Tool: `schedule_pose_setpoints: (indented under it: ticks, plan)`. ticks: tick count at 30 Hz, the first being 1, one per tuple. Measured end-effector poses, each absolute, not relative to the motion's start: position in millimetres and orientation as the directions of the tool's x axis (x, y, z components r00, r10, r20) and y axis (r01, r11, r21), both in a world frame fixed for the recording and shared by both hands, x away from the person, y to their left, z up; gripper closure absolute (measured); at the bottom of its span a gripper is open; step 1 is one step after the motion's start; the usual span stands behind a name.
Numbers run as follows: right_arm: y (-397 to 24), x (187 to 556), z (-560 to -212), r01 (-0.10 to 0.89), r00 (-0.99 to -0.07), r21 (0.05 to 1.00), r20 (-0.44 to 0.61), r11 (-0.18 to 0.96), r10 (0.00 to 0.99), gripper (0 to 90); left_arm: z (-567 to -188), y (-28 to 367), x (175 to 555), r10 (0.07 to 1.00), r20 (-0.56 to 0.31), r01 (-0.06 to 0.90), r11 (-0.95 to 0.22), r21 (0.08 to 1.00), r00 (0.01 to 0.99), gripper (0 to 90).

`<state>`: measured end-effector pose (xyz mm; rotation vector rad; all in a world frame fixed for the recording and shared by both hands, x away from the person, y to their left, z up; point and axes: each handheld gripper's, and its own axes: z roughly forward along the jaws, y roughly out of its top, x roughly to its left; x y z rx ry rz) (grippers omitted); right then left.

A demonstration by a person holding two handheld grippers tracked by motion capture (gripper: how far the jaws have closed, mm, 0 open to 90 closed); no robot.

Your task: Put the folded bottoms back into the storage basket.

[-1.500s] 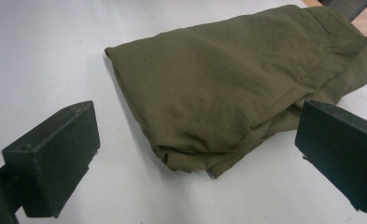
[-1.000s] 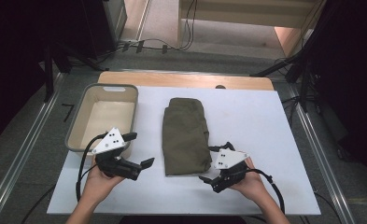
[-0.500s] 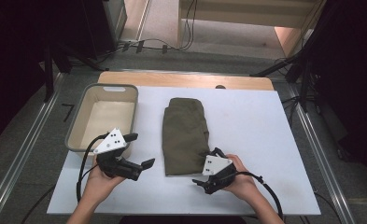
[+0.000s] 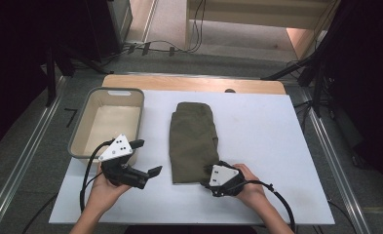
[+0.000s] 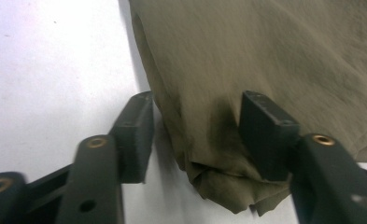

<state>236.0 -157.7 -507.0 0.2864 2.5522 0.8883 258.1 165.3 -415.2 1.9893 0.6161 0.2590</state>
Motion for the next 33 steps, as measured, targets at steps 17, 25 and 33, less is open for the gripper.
schedule_pose_setpoints:
  ticks: [17, 25, 33]
  plan:
    - [-160, 233, -515, 0.088, -0.892, 0.646, -0.288, 0.758, 0.349, 65.6, -418, 163, 258, 0.519, -0.081, 0.315, -0.380, 0.870, 0.851, 0.0]
    - [-165, 242, -514, 0.144, -0.904, 0.665, -0.213, 0.732, 0.371, 77.8, -418, 162, 258, 0.518, -0.084, 0.317, -0.381, 0.869, 0.851, 0.0]
    - [-167, 247, -513, 0.188, -0.908, 0.674, -0.158, 0.715, 0.388, 83.2, -419, 158, 258, 0.513, -0.085, 0.317, -0.385, 0.867, 0.854, 0.0]
